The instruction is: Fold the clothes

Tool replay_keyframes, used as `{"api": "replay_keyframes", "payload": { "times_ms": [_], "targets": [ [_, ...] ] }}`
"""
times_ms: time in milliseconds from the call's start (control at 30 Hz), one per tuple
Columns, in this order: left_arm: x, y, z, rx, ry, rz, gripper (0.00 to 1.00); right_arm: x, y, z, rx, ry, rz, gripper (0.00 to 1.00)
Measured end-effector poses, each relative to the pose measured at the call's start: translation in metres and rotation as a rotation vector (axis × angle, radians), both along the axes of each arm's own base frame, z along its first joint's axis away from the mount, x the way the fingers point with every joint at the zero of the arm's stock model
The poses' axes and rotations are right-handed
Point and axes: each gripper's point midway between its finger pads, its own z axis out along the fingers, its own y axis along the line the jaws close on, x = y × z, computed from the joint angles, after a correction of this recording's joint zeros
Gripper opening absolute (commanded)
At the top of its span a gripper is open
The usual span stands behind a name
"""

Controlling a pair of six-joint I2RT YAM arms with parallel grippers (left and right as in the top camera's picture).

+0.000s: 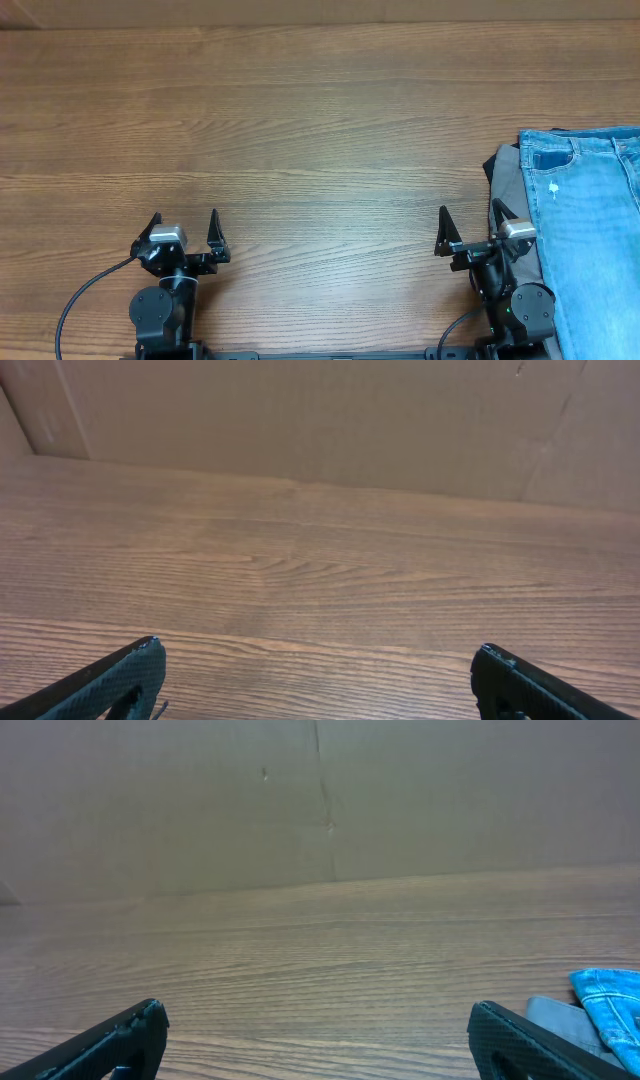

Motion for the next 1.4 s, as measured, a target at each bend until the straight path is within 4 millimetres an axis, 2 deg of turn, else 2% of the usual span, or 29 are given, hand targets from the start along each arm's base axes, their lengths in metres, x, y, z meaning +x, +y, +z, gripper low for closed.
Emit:
{"api": "replay_keyframes", "payload": {
  "times_ms": [33, 167, 333, 1400],
  "targets": [
    [0.000, -0.001, 0.000, -0.010, 0.000, -0.002, 1.00, 0.000, 0.000, 0.000, 0.000, 0.000, 0.000, 1.00],
    [0.002, -0.015, -0.012, -0.262, 0.057, -0.049, 1.00, 0.000, 0.000, 0.000, 0.000, 0.000, 0.000, 1.00],
    [0.001, -0.021, -0.011, -0.364, 0.064, -0.069, 1.00, 0.000, 0.000, 0.000, 0.000, 0.000, 0.000, 1.00],
    [0.001, -0.023, -0.011, -0.396, 0.066, -0.074, 1.00, 0.000, 0.000, 0.000, 0.000, 0.000, 0.000, 1.00]
  ]
}}
